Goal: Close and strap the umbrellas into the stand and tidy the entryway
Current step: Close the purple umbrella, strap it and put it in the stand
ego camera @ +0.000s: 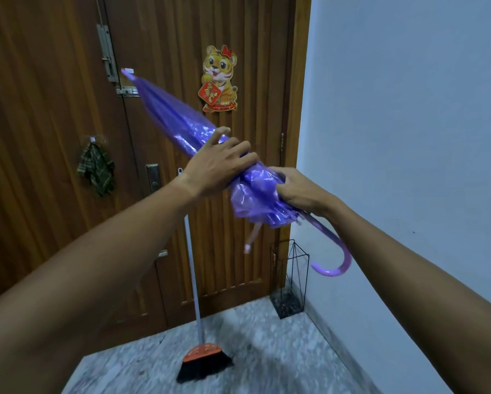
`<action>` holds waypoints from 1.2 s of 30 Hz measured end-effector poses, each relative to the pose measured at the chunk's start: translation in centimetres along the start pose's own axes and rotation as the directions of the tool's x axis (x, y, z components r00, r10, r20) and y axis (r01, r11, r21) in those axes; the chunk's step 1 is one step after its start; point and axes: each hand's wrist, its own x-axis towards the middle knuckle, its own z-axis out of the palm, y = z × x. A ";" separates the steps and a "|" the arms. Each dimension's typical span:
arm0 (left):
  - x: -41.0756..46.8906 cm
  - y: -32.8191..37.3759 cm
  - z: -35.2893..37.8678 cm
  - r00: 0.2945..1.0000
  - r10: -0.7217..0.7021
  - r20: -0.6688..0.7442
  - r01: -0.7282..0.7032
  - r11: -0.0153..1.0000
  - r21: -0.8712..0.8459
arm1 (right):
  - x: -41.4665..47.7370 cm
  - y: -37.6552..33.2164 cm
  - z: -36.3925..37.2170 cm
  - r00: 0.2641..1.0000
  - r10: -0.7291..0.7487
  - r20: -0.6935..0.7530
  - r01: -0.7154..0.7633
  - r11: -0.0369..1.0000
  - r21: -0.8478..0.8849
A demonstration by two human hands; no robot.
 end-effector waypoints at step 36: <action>-2.4 5.3 1.3 0.889 -0.295 0.351 0.431 0.798 -0.420 | 1.7 -1.5 0.1 0.990 0.140 0.007 -0.078 0.594 -0.800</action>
